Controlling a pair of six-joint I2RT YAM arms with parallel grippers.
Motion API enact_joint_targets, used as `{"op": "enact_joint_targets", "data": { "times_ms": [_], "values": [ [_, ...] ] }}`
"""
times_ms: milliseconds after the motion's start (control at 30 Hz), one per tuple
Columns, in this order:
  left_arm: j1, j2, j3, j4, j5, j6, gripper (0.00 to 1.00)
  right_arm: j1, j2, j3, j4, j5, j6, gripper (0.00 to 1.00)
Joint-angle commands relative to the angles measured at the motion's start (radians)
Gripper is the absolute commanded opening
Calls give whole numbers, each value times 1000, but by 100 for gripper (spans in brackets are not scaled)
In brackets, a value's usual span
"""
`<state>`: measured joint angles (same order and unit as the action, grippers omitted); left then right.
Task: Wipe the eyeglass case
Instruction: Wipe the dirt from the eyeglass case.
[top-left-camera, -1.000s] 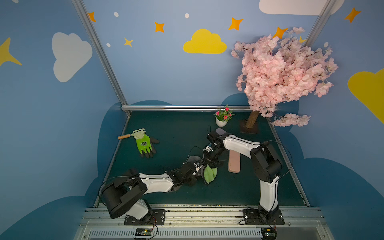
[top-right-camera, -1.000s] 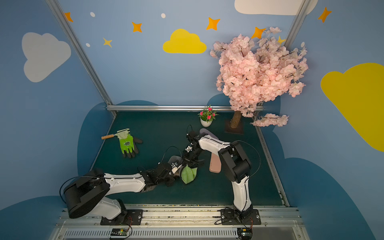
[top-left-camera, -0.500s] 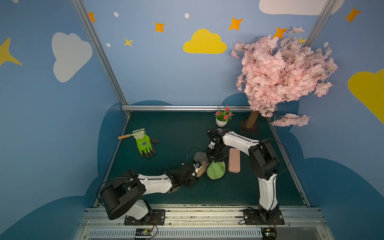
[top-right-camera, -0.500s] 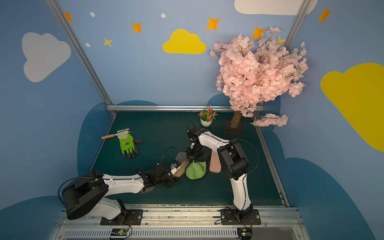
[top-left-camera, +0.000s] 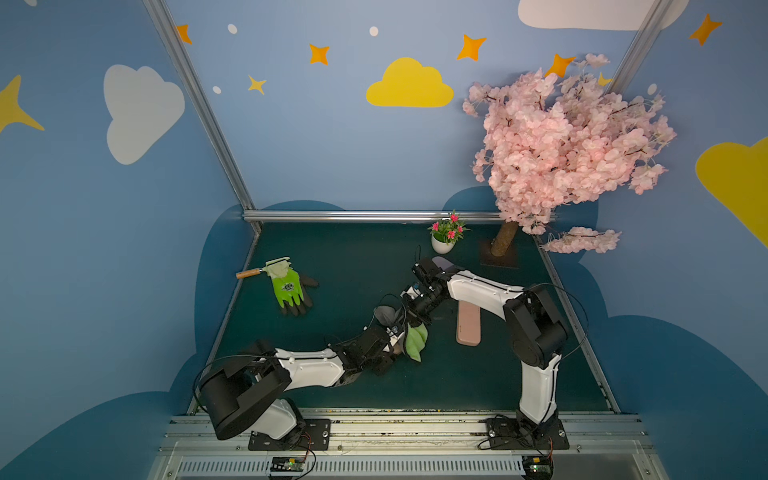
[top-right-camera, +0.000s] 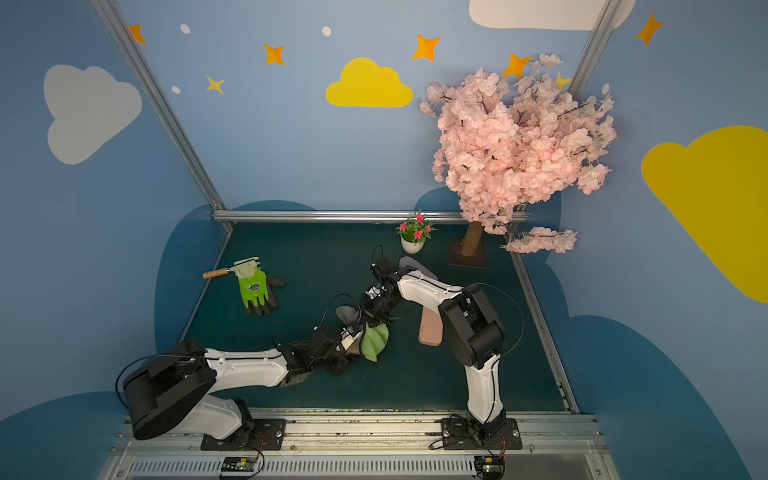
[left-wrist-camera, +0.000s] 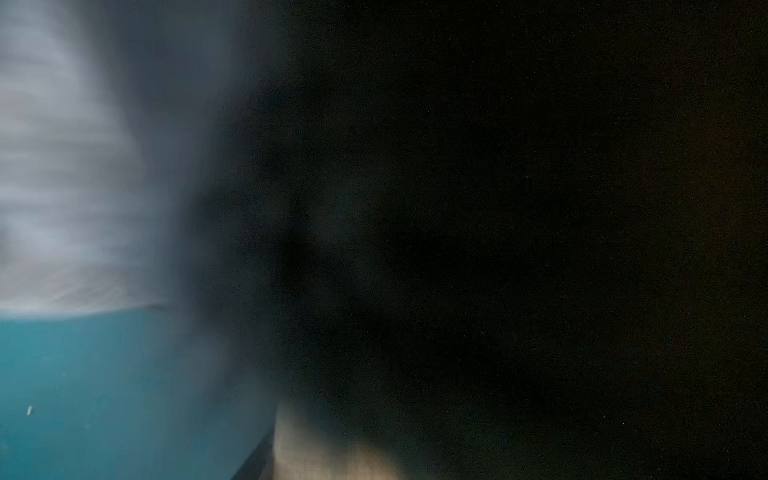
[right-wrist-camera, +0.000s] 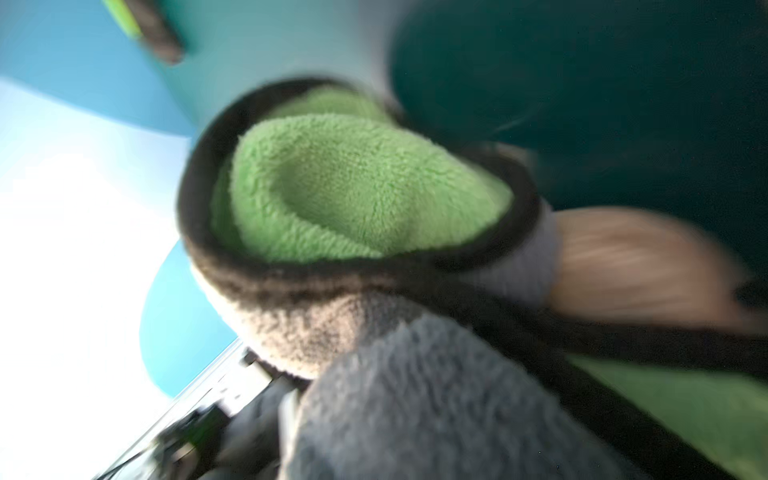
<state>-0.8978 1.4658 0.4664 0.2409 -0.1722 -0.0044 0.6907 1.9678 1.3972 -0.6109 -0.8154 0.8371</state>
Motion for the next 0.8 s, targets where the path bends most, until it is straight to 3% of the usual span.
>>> {"op": "enact_joint_targets", "data": {
  "times_ms": [0, 133, 200, 300, 367, 433, 500, 600, 767],
  "values": [
    [-2, 16, 2, 7, 13, 7, 8, 40, -26, -31, 156, -145, 140, 0],
    [-3, 1, -9, 6, 3, 4, 8, -6, 42, -225, 422, -178, 294, 0],
    [-1, -5, -11, 5, 0, 4, 8, -35, 72, -275, 430, -175, 265, 0],
    [-1, -4, -11, 7, 2, 2, 8, -107, 108, -222, 92, -36, 11, 0],
    [1, -2, -11, 9, 2, 2, 8, -152, 127, -152, -135, 181, -145, 0],
    [1, -6, -10, 6, -1, 1, 8, -176, 129, -111, -237, 365, -211, 0],
    [0, -13, -15, 2, -4, -1, 8, -190, 125, -88, -268, 425, -229, 0],
    [2, -17, -18, 1, -7, -6, 8, -149, 87, -49, -238, 323, -226, 0],
    [4, 3, -3, -5, -1, -2, 8, 38, 41, 71, -184, 128, -124, 0]
  ]
}}
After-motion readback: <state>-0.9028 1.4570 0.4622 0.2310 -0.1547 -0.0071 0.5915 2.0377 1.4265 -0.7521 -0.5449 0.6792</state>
